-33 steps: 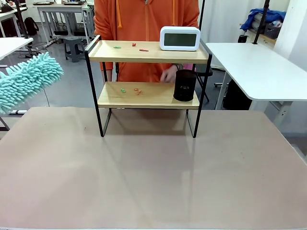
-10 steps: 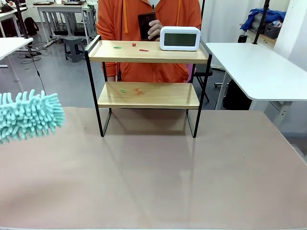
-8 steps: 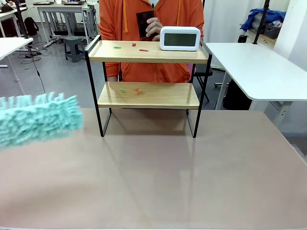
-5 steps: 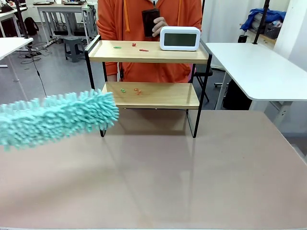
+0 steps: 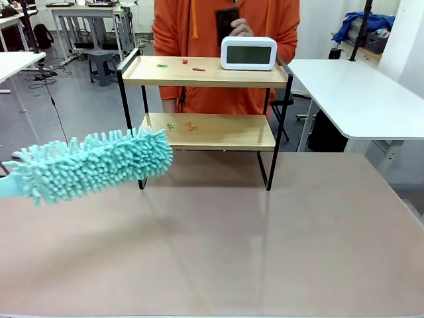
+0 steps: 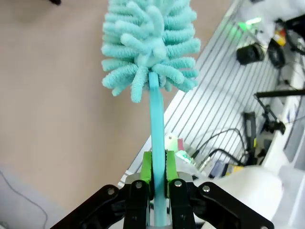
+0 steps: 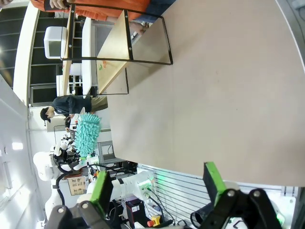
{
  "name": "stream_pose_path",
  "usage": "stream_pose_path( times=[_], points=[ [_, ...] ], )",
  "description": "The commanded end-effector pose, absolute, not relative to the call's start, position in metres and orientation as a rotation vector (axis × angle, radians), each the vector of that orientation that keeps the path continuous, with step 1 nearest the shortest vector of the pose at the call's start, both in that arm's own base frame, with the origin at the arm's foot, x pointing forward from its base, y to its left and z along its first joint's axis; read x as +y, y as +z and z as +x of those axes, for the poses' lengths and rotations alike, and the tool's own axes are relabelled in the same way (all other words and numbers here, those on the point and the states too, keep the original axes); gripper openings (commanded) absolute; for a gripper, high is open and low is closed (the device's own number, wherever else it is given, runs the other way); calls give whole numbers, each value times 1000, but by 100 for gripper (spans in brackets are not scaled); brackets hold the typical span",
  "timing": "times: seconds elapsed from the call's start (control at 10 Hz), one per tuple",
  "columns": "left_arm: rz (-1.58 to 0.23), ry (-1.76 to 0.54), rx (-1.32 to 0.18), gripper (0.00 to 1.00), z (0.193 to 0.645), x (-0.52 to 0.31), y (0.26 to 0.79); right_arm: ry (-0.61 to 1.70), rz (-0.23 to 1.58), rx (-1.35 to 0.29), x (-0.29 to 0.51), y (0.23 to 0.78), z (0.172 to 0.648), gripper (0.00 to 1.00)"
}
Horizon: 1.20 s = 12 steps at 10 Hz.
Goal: Clean the shelf.
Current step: Clean the specific tier of the Shelf with the Duster once objects are removed.
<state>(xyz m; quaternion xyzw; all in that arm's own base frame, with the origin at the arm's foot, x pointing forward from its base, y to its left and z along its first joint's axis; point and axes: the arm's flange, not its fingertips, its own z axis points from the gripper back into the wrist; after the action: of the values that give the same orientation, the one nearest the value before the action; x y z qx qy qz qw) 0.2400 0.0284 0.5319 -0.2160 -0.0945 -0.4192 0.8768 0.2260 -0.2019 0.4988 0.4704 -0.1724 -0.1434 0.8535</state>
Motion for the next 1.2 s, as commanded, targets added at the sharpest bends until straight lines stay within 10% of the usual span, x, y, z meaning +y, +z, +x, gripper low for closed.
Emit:
stream_pose_path(
  times=[0.0,1.1],
  points=[
    [-411,-683,-217,13,249,-27,525,-282,1001,-387,-201,499,227,100],
    [-176,-258,-393,13,313,-134,510,-282,1001,-387,-201,499,227,100]
  ],
)
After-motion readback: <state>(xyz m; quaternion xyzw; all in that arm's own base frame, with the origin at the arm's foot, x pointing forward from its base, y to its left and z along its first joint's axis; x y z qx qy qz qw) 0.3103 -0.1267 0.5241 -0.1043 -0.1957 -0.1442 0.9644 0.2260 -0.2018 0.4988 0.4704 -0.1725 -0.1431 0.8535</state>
